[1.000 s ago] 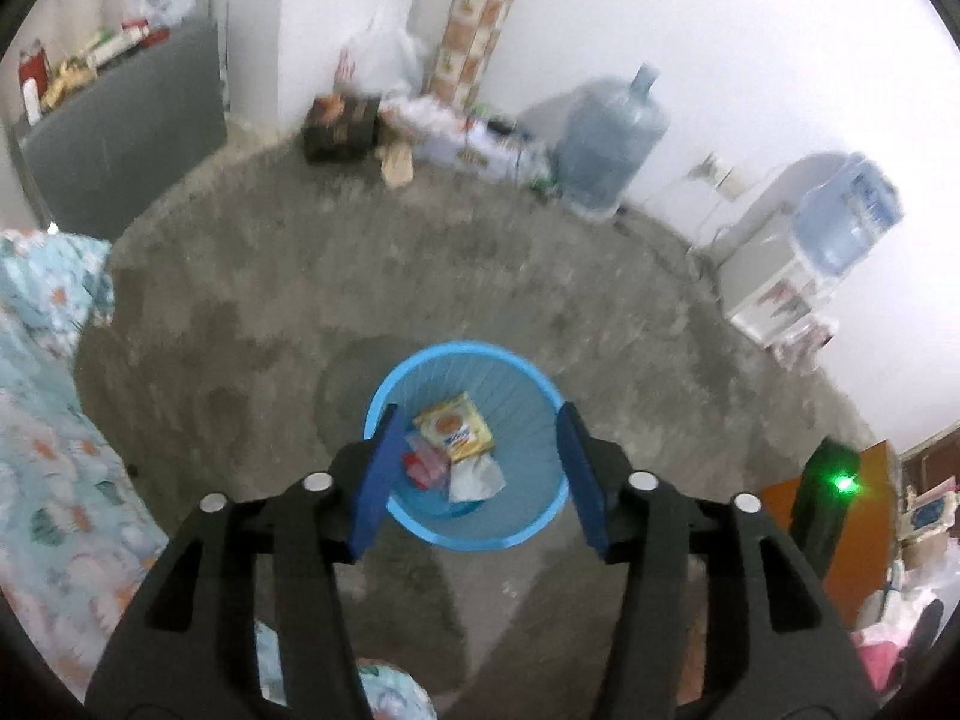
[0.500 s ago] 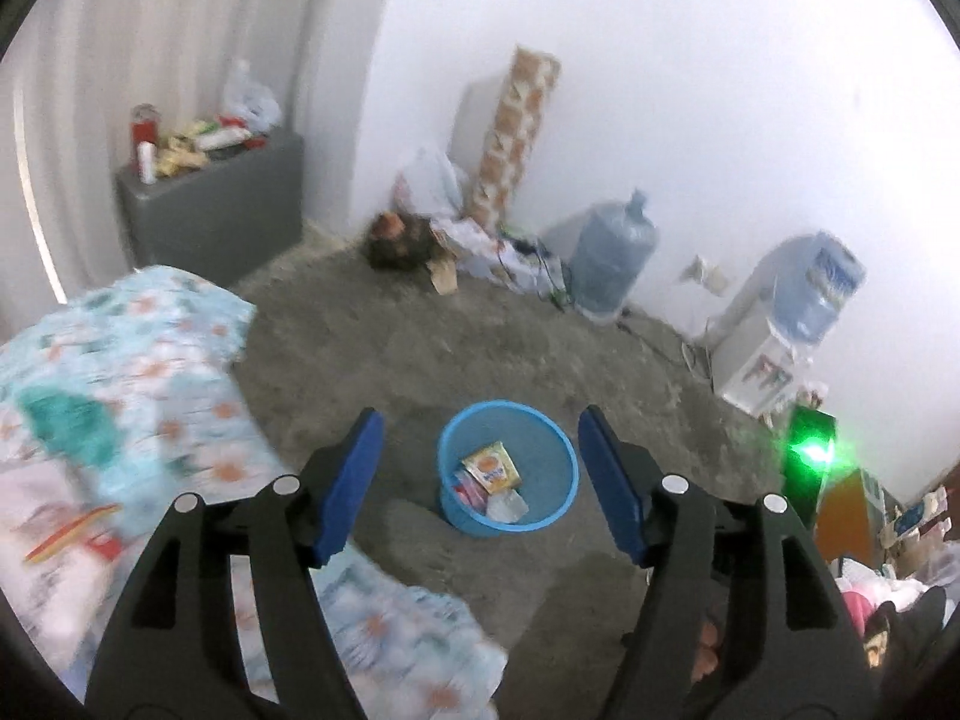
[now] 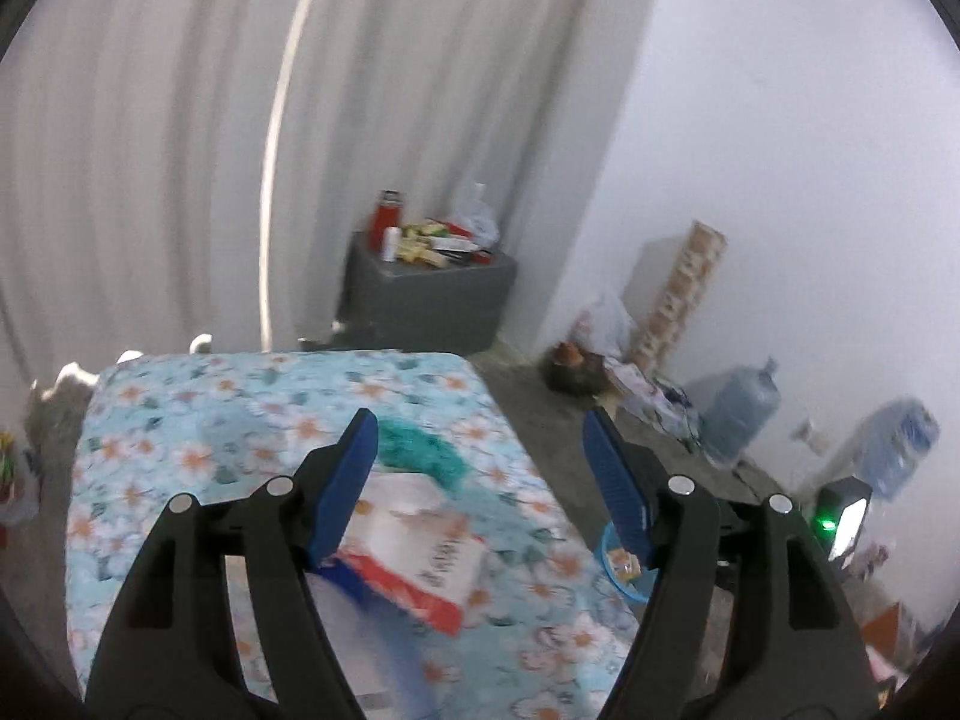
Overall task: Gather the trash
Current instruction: 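Return both tools to the bed and close the left tool on the white bag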
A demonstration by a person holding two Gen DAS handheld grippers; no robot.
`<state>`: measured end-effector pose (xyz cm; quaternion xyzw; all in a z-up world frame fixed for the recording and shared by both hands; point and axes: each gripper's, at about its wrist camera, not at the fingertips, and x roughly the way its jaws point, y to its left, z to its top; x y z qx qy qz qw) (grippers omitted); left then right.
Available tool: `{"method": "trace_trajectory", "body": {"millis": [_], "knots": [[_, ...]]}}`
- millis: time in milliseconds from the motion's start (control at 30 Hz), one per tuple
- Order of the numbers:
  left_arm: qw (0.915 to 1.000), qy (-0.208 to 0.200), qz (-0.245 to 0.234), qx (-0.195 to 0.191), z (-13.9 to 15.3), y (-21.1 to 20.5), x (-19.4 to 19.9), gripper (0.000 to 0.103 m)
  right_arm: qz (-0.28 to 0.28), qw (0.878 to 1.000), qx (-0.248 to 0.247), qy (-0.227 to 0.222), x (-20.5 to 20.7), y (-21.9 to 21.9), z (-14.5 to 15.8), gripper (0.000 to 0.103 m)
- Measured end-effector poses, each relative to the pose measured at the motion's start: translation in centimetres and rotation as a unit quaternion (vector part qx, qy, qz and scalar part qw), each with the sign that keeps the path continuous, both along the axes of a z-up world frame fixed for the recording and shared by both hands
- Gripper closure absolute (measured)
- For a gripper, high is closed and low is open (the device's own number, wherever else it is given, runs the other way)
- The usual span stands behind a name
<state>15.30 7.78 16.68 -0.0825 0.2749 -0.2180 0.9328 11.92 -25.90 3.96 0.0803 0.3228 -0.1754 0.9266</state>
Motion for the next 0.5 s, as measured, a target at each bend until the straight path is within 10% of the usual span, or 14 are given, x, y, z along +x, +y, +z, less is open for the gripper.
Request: {"method": "trace_trajectory", "body": {"millis": [300, 500], "knots": [[0.9949, 0.093, -0.018, -0.033, -4.2, 3.4, 5.7, 0.037, 0.100, 0.973, 0.198, -0.059, 2.1, -0.2, 1.4, 0.007], [0.9766, 0.196, -0.018, -0.088, -9.1, 5.9, 10.1, 0.038, 0.167, 0.925, 0.340, -0.029, 5.5, 0.7, -0.9, 0.010]]}}
